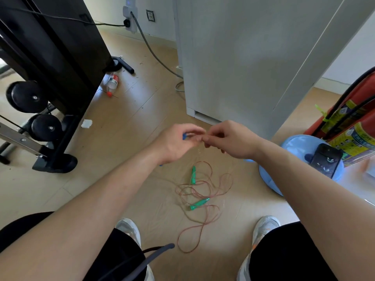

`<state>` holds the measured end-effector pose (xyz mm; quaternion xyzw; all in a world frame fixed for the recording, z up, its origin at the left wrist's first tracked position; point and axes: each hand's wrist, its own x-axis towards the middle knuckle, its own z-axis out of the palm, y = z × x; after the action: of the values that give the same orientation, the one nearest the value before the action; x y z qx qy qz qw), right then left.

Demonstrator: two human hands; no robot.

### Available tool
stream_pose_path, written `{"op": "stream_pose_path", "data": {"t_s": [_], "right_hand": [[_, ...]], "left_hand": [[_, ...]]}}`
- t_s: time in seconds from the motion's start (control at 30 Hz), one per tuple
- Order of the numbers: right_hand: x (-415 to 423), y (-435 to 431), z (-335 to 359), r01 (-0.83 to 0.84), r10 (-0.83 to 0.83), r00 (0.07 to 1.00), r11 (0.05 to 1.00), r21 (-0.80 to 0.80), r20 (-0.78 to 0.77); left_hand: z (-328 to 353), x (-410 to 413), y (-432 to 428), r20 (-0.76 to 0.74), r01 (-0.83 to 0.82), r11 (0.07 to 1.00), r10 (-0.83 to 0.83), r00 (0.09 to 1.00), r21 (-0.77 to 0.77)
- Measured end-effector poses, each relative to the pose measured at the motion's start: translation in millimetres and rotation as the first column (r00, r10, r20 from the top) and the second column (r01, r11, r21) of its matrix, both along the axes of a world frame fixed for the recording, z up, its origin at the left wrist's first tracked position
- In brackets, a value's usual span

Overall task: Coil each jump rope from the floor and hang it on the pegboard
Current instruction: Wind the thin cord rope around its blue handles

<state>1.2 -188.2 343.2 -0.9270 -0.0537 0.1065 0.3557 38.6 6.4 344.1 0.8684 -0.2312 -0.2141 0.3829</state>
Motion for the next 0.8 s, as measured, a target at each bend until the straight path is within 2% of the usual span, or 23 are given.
{"op": "stream_pose_path", "data": {"t_s": [0.03,0.1,0.23,0.37,0.5,0.6,0.67,0.7,0.8], "right_hand": [[1.0,1.1,1.3,0.003,-0.003,1.000,1.000,-0.006,0.013],[2.1,-3.2,2.0,0.027,-0.027,1.000,1.000,-0.009,0.004],[1.7,-19.9,-5.1,0.084,-0.087,0.995,0.995,-0.061,-0.042],[-1.3,-34.5,-16.1,0.077,-0.096,0.991,0.979,-0.188,-0.094],[-5.3,-38.9,-17.6,0.104,-0.139,0.969,0.979,-0.173,-0.203],[-5.0,-30.7,-13.9,0.148,-0.179,0.969,0.972,-0.182,-0.171],[-4.3,-22.5,-11.8,0.243,-0.253,0.942,0.967,-0.074,-0.219],[-4.0,-18.3,-10.9,0.293,-0.283,0.922,0.956,-0.001,-0.266],[-7.5,-2.8,-7.0,0.383,-0.262,0.864,0.896,0.226,-0.430]], "left_hand": [[0.7,-1.8,-3.1,-0.023,0.015,1.000,-0.015,1.000,-0.019],[2.7,2.1,-2.4,0.029,-0.007,1.000,0.006,1.000,0.028],[-3.8,20.7,14.8,0.187,-0.183,0.967,0.149,0.971,0.180],[-10.7,28.5,24.5,0.183,-0.266,0.934,0.226,0.957,0.238],[-6.9,27.4,24.0,0.179,-0.319,0.931,0.289,0.940,0.176],[-8.2,22.4,19.3,0.187,-0.381,0.895,0.343,0.920,0.231],[-11.7,20.0,15.1,0.118,-0.378,0.883,0.359,0.926,0.277],[-14.0,18.7,12.8,0.027,-0.370,0.893,0.376,0.926,0.256],[-17.1,8.4,2.1,-0.294,-0.367,0.927,0.372,0.880,0.075]]}}
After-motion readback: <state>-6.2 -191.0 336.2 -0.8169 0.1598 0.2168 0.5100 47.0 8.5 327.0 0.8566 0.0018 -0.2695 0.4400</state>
